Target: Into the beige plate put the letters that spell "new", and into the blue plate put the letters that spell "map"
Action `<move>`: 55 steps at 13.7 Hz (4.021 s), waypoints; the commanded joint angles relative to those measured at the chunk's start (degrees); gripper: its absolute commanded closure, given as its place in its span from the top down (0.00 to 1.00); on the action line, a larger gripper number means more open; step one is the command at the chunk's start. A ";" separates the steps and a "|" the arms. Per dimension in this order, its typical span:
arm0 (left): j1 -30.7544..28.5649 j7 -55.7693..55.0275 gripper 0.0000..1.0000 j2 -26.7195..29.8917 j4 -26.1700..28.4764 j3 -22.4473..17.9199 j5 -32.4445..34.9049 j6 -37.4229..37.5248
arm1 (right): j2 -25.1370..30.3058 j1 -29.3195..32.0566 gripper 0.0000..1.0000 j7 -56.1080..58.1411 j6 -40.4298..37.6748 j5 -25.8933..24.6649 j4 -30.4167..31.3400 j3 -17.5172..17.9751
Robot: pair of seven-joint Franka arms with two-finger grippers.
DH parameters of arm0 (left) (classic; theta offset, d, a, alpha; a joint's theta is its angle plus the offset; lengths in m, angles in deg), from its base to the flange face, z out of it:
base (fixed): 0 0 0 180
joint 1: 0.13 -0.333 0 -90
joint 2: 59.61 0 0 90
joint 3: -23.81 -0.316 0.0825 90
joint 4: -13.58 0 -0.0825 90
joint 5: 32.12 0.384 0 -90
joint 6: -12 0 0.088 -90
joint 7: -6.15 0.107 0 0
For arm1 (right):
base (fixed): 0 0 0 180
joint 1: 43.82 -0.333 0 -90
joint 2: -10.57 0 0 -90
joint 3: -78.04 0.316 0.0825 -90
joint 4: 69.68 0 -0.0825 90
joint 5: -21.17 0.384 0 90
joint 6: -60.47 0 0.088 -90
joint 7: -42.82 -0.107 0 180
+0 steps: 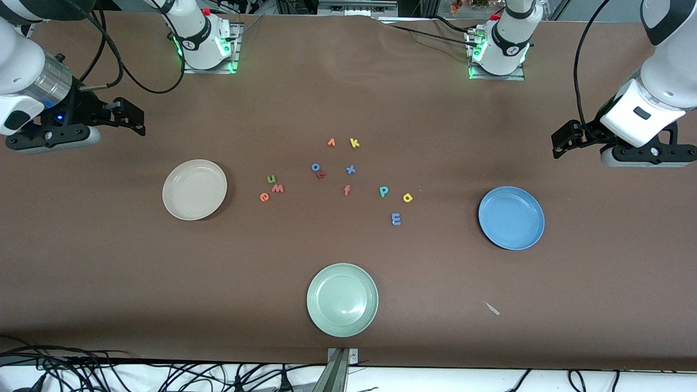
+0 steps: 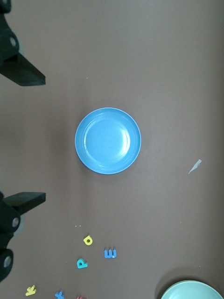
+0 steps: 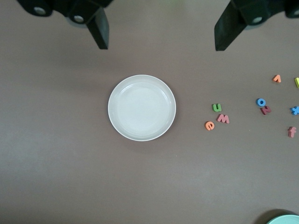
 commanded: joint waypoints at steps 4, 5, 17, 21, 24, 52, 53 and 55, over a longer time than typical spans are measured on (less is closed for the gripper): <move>1.16 0.25 1.00 -0.96 -1.38 0.50 -1.33 2.78 | 0.68 -0.18 1.00 -0.15 0.56 -0.93 0.80 0.21; 1.60 0.69 1.00 -1.74 -1.38 1.28 -1.33 3.22 | 0.68 -0.18 1.00 -0.23 0.64 -0.93 0.80 0.21; 21.09 -20.73 1.00 -21.24 -1.73 2.52 -1.33 -12.13 | -1.07 -1.06 1.00 -3.37 11.78 -0.14 7.29 3.37; 22.08 -27.34 1.00 -29.41 -1.99 2.00 -1.16 -25.99 | -5.10 -1.24 1.00 -12.09 19.26 -0.14 9.94 7.68; 21.64 -26.73 1.00 -37.58 -6.37 1.12 -0.54 -32.62 | -7.93 -1.58 1.00 -13.85 27.33 -0.05 13.09 9.00; 22.35 -21.82 0.00 -40.70 -8.59 -1.08 3.94 -28.34 | -31.30 -6.60 0.99 -24.93 61.20 -1.81 19.70 9.53; 20.78 -19.89 0.00 -39.12 -8.50 -1.34 4.03 -27.37 | -31.57 -6.77 0.99 -24.93 61.20 -2.25 19.61 9.27; 17.96 -12.88 0.00 -37.00 -8.59 -1.35 3.94 -23.33 | -32.45 -6.86 0.96 -25.11 61.11 -2.87 19.52 8.83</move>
